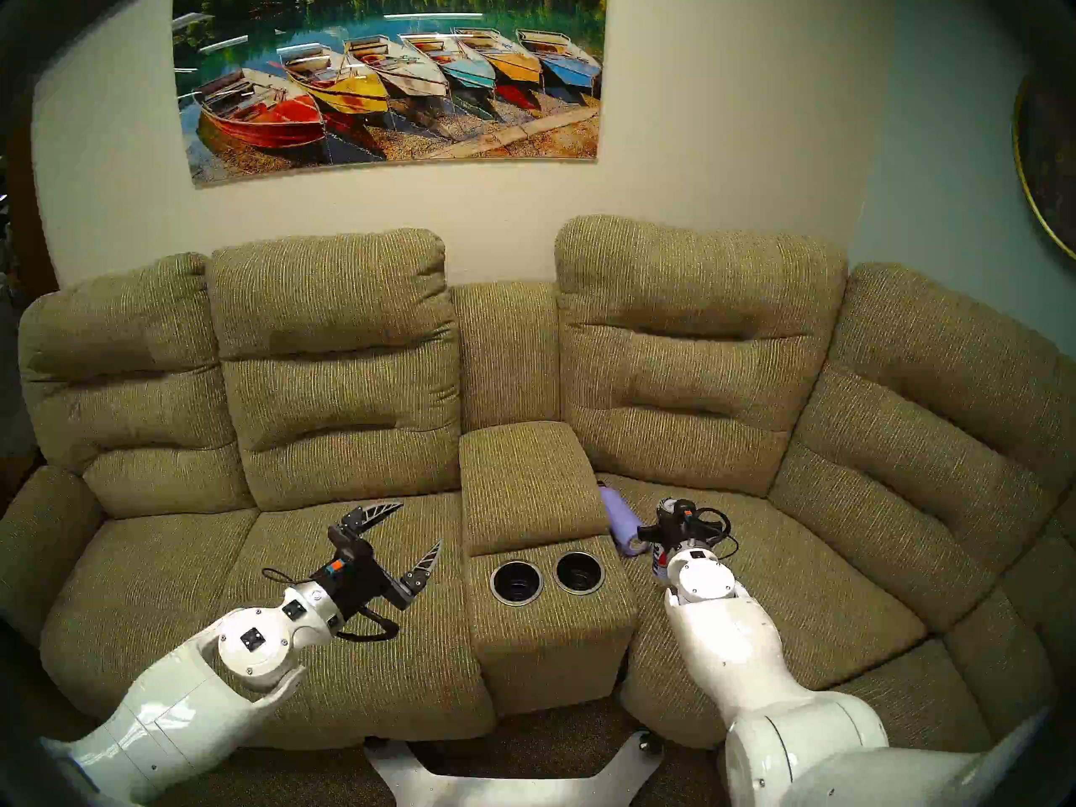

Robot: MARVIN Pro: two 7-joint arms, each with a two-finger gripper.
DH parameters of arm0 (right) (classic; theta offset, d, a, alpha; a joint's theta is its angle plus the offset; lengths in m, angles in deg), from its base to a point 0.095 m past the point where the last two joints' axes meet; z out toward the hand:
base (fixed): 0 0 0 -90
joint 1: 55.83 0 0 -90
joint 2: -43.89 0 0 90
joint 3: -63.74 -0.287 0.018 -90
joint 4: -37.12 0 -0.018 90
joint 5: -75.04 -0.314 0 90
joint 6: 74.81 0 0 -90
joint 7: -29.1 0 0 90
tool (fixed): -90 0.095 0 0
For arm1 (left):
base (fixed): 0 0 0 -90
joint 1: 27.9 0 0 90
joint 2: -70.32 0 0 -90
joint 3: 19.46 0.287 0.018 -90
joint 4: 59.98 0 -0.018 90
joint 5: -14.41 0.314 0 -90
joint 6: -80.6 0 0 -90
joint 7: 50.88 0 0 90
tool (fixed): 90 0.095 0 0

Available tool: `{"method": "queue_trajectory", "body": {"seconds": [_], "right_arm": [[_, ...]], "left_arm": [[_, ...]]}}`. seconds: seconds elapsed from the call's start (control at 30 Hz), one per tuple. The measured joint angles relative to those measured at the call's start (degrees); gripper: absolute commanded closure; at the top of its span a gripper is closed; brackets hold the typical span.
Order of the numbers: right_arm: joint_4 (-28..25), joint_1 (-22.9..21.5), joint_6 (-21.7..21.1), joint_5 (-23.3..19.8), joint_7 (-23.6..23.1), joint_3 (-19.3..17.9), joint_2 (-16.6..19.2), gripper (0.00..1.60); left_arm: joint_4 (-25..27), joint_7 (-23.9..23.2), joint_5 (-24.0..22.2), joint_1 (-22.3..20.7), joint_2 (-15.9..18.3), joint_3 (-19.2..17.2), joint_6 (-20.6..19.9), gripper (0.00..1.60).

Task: Take bottles out of cup holder

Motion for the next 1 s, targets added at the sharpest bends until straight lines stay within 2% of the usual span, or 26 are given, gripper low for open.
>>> {"method": "queue_trajectory", "body": {"seconds": [0.5, 1.0], "right_arm": [[11.3, -7.26, -1.06, -0.45, -2.18, 0.0, -1.22, 1.6], [16.4, -14.03, -5.8, -0.14, -2.91, 0.7, -2.42, 1.6]], "left_arm": [[0.0, 0.11, -0.02, -0.08, 0.08, 0.12, 0.0, 0.0], [-0.04, 0.23, -0.03, -0.21, 0.11, 0.27, 0.0, 0.0]]}}
